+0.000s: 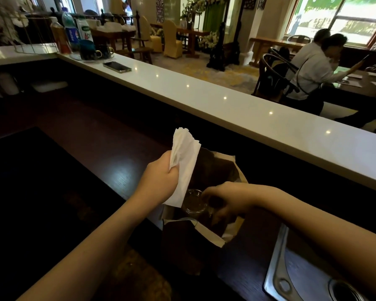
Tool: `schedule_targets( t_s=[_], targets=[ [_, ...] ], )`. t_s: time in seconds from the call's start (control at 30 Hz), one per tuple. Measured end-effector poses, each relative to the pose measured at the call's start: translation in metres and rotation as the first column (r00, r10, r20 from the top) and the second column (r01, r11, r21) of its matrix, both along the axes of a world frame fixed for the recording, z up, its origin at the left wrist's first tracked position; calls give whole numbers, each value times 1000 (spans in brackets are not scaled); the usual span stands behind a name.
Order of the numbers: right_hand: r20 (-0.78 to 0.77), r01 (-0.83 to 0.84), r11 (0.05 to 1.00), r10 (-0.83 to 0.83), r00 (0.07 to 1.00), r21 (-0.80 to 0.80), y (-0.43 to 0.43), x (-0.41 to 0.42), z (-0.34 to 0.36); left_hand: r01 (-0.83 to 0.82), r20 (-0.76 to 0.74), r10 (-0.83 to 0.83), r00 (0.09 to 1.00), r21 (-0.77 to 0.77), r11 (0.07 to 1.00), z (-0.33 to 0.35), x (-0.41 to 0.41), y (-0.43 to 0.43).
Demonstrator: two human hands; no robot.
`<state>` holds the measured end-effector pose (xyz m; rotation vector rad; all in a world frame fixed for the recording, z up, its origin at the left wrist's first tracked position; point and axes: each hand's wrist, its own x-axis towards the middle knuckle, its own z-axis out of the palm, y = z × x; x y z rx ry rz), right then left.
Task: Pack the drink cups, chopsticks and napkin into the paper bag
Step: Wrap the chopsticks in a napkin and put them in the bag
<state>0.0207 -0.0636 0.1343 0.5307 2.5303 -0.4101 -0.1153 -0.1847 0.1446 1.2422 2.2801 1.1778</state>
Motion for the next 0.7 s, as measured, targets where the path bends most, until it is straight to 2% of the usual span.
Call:
schedule_targets(
  t_s=[0.1,0.23,0.33,0.4,0.47,0.53,0.67,0.7],
  targets=[
    [-136,98,992,-109,985,-86,2,2,12,20,61,-20,998,-1,1000,4,2,2],
    [-320,184,894,-329,888,-409,4,6,39,47,278,-63,958,64,997,17,10,3],
    [-422,220,802,-500,756,-555,2,6,52,55,570,-108,814,110,992,23,15,4],
    [-477,265,767,-590,652,-585,2,5,53,52,681,-131,721,135,989,23,15,6],
    [-505,297,731,-654,564,-614,2,5,53,49,677,-132,724,141,989,22,15,8],
    [-513,323,696,-702,494,-641,1,5,54,38,626,-120,771,143,989,19,14,11],
    [-478,353,624,-772,419,-697,1,7,60,-43,544,-60,837,175,984,12,10,16],
    [-473,358,611,-783,404,-706,2,8,62,-63,486,-35,873,185,981,11,9,17]
  ],
)
